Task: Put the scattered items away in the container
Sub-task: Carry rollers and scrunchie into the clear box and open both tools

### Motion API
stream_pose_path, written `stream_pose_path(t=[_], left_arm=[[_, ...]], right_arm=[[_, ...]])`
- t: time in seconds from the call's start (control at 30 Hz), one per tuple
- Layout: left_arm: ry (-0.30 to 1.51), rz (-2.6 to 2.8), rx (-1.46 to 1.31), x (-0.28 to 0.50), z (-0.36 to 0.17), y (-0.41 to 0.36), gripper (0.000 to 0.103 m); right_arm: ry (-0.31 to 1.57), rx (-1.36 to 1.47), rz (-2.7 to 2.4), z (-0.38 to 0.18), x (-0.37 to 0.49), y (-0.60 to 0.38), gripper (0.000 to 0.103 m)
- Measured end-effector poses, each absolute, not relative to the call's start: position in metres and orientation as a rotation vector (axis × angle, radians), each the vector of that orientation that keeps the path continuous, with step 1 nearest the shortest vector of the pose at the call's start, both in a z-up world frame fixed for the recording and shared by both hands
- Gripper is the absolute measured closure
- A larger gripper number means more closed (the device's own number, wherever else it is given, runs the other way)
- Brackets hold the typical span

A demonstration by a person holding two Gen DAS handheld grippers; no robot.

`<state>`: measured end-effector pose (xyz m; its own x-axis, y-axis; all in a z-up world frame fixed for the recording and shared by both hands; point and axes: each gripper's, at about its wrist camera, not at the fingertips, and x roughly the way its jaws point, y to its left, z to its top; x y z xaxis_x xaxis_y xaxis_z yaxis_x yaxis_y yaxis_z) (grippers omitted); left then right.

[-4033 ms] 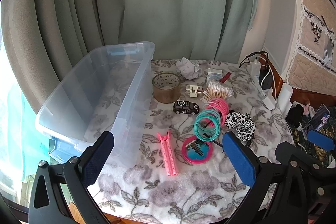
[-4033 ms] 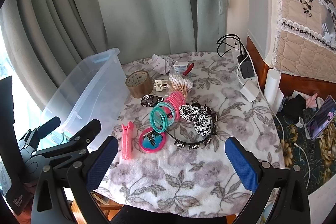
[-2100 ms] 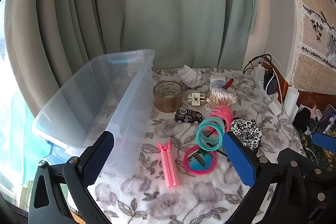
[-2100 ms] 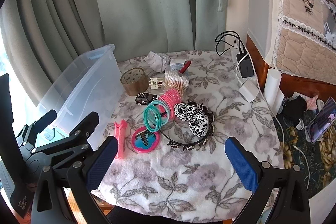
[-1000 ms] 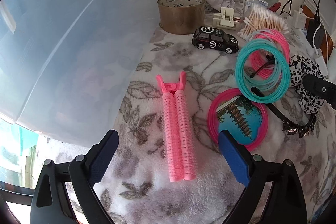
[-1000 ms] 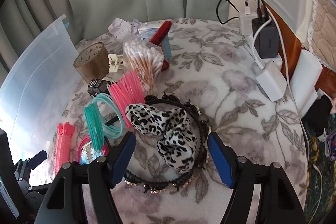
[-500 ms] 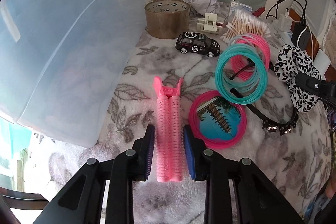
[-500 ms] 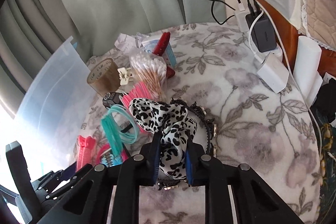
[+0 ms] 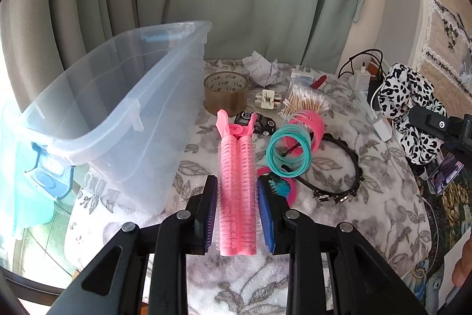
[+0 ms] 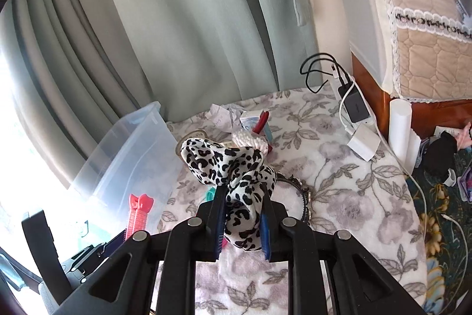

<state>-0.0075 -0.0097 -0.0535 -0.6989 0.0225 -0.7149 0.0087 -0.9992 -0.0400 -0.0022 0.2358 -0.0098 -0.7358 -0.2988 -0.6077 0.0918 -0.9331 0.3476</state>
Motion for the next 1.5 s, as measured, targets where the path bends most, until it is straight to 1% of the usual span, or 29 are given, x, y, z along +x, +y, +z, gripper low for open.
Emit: stream_pose_path(t=[0.13, 0.4, 0.63, 1.0, 1.23, 1.4, 1.5], left_arm=[[-0.101, 2.931, -1.104, 0.003, -0.034, -0.020, 0.075], [-0.233, 3.015, -0.869, 0.022, 0.020, -0.050, 0.075], [-0.348, 3.037, -0.793, 0.041, 0.035, -0.085, 0.075], [-0.541, 3.070, -0.749, 0.036, 0.029, -0.143, 0.075], [-0.600, 3.072, -0.798, 0.008, 0.014, -0.173, 0.075], [-0.676, 3.059, -0.858, -0.011, -0.003, -0.193, 0.075], [-0.682, 3.056, -0.887, -0.020, -0.010, -0.202, 0.075]], right_arm=[[-0.415, 0.940, -2.720, 0.013, 0.015, 0.226, 0.082], [-0.360, 0.830, -2.720, 0.051, 0.038, 0.205, 0.082], [-0.314, 0.782, -2.686, 0.068, 0.049, 0.168, 0.082], [-0.173, 0.796, -2.541, 0.074, 0.031, 0.087, 0.082], [-0.084, 0.859, -2.430, 0.054, 0.004, 0.029, 0.082], [-0.037, 0.902, -2.381, 0.035, -0.014, -0.001, 0.082], [-0.055, 0.930, -2.355, 0.021, -0.026, -0.010, 0.082]])
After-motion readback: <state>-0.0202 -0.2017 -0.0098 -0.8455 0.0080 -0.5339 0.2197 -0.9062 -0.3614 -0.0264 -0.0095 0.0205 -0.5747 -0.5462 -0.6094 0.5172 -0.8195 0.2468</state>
